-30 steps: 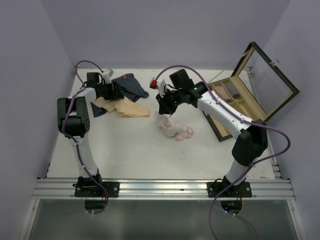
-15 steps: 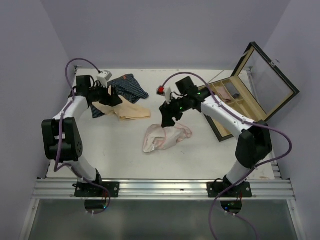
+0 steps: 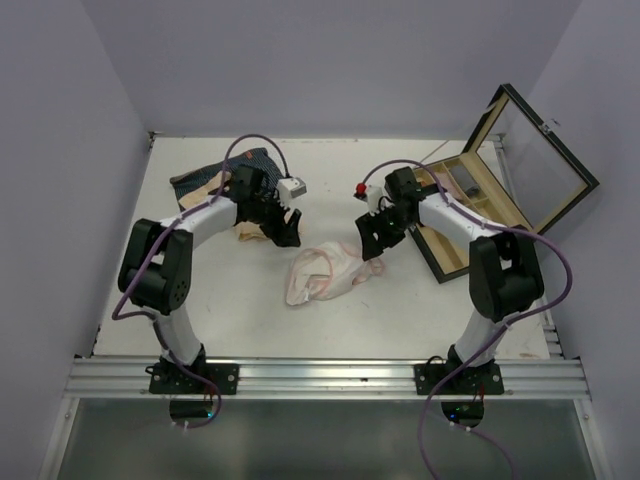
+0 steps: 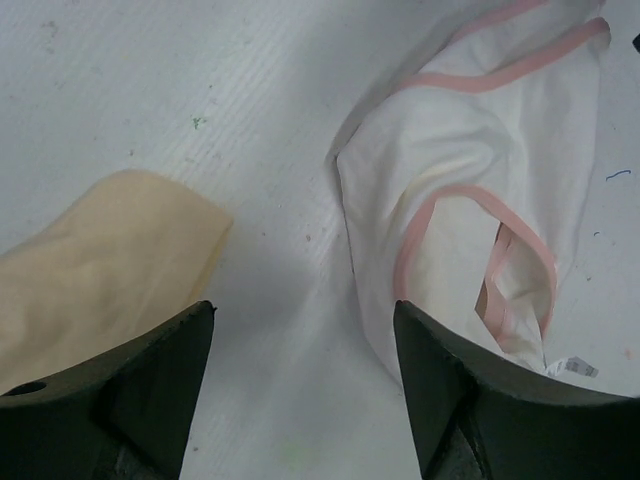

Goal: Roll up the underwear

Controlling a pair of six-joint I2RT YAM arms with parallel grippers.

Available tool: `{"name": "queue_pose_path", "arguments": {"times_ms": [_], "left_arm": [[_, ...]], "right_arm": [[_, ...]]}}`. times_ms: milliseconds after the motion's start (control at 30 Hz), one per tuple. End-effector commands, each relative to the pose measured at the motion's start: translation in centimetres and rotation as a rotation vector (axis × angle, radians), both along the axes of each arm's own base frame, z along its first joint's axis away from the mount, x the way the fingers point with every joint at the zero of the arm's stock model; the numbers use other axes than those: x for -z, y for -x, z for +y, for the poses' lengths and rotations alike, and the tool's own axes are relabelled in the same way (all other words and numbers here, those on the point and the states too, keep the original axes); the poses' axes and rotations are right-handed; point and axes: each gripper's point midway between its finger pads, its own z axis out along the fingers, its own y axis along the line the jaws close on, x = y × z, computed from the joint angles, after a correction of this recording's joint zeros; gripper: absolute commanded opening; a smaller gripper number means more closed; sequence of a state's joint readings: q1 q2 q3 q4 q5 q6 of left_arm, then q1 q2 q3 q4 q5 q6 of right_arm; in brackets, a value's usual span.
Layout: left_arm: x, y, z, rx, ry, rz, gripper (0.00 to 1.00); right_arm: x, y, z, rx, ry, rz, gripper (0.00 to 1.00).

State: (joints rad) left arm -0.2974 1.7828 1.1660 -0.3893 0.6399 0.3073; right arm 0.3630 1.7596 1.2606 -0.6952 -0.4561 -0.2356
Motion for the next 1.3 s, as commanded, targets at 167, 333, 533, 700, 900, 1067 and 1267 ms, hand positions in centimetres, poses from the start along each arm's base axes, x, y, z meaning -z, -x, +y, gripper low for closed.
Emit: {"name": "queue_pose_path", "arguments": {"times_ms": [167,333,533,700,900,1067,1267], "left_arm": [[0.8,-1.4,-5.2,0.103,-0.01,-0.033,0.77],[1.7,-1.0,-7.1,0.145,0.004,-0.008,0.76],[1.1,-0.3,-8.8,0.2,0.052,0.006,0.41],[-2.6,1.1,-7.7,0.235,0.052,-0.093,0.0],[-6.9,1.8,-3.2,0.049,-0.02,-0.411,0.0],[-6.5,-0.5,0.9,-0.223,-0.119,-0.542,0.0],[-1.4,-8.0,4.8,-0.555,-0.266,-0.415,0.0]], "right_arm": [[1.9,0.8,-1.8,0.021,0.03,0.045,0.6],[3.2,0.9,-1.9,0.027,0.044,0.077,0.48],[2.3,0.9,-2.8,0.0,0.069,0.044,0.16],[-2.2,0.8,-3.4,-0.025,0.063,-0.001,0.0],[-8.6,-1.4,-2.4,-0.037,0.012,-0.146,0.0],[-5.0,-5.0,1.2,-0.052,0.018,-0.068,0.15],[-3.6,-12.6,2.6,0.074,0.033,-0.107,0.53]]}}
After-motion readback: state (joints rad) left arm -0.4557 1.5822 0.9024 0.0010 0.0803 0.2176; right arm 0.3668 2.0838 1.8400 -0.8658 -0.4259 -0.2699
